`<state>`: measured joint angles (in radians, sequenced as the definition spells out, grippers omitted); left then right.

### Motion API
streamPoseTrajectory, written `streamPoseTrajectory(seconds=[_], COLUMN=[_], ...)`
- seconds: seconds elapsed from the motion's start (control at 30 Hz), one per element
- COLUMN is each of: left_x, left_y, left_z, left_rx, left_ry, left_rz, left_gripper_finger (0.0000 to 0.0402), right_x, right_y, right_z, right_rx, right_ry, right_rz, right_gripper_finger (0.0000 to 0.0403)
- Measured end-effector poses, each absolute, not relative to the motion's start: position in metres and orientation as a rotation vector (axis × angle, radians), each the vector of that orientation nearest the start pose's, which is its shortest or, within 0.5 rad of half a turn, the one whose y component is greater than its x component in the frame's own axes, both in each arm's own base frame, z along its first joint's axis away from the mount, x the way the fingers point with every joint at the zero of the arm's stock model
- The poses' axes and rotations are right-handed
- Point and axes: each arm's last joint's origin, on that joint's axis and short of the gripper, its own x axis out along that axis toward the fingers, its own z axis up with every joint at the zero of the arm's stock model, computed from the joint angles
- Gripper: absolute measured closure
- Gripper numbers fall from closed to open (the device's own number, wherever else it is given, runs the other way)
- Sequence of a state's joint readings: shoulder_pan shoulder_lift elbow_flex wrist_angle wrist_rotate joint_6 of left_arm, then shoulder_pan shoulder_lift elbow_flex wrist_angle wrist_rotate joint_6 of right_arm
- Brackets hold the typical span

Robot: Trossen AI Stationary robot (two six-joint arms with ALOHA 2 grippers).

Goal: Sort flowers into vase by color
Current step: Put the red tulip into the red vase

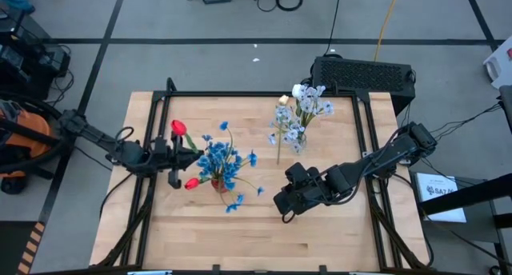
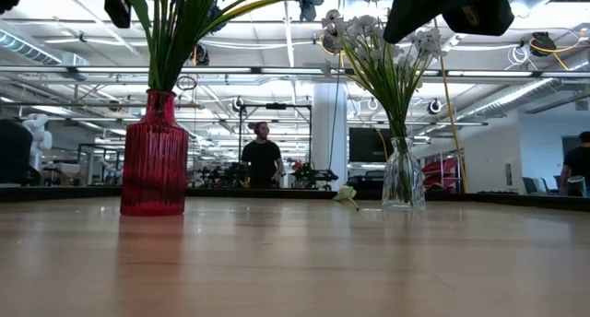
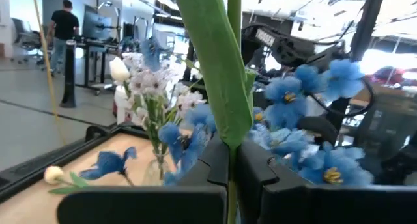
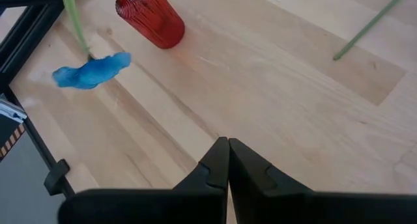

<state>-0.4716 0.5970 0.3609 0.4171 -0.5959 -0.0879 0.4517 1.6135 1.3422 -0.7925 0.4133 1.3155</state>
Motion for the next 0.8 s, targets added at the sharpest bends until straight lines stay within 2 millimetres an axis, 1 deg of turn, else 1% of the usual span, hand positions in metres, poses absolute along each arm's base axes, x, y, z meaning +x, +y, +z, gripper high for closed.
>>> streamPoseTrajectory(seconds=[0.27,0.43,0.8], left_x=[0.132,0.131,0.137], left_y=[-0.058,-0.061,-0.071], left_z=[0.273,0.277,0.268], left_rx=[-0.110,-0.095,-0.027], left_ry=[-0.179,-0.185,-0.125], left_rz=[0.082,0.066,0.036], left_gripper_finger=[0.0396,0.0396,0.0396], right_x=[0.301,0.302,0.302], right_y=[0.133,0.134,0.134], right_z=[0.277,0.278,0.278], right_rx=[0.760,0.755,0.747], right_ry=[0.799,0.798,0.798], right_rz=[-0.567,-0.561,-0.554], right_gripper_finger=[0.0403,0.0403,0.0403])
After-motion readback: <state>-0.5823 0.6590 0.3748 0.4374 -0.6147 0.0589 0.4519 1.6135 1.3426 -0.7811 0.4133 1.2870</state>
